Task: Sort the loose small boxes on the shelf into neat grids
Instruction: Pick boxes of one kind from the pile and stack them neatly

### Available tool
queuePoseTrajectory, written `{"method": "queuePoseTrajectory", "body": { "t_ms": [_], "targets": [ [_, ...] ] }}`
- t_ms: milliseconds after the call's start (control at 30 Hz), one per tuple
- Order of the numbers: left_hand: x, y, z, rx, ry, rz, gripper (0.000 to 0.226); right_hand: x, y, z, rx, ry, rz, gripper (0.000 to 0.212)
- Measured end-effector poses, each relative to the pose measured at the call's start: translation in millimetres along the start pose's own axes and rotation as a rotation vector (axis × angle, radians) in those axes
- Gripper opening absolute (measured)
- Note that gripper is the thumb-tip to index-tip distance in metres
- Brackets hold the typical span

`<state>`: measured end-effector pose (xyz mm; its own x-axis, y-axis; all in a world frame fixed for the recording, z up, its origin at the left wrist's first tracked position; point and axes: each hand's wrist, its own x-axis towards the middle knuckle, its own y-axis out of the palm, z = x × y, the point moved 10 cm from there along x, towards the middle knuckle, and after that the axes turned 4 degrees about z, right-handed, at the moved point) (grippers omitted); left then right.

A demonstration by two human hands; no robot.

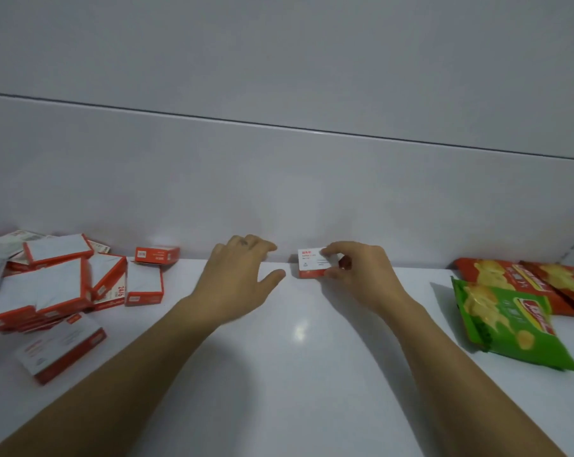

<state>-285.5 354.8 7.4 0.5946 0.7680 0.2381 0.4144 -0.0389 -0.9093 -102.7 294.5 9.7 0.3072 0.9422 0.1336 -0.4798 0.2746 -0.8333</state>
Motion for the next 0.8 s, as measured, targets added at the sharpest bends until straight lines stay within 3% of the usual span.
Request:
{"method": "queuePoseTrajectory", "body": {
  "t_ms": [233, 367, 500, 800],
  "targets": [
    [-8.4, 26.4, 4.4, 0.249, 0.033, 0.011, 0.065, 5.0, 11.8, -23.8, -0.089, -0.026, -0.078, 0.029],
    [-3.3, 27.8, 2.4, 0.28, 0.037, 0.022, 0.061, 0.4, 11.7, -12.2, -0.232, -0.059, -0.127, 0.034],
    [2.3, 35.5, -11.0, 0.277, 0.059, 0.038, 0.054, -4.9, 4.4, 15.6, -0.294, -0.276, -0.297, 0.02],
    [0.8, 34.5, -4.7, 0.262, 0.045, -0.003, 0.059, 4.1, 18.2, 7.1, -0.306, -0.23, -0.182, 0.018]
  ]
}}
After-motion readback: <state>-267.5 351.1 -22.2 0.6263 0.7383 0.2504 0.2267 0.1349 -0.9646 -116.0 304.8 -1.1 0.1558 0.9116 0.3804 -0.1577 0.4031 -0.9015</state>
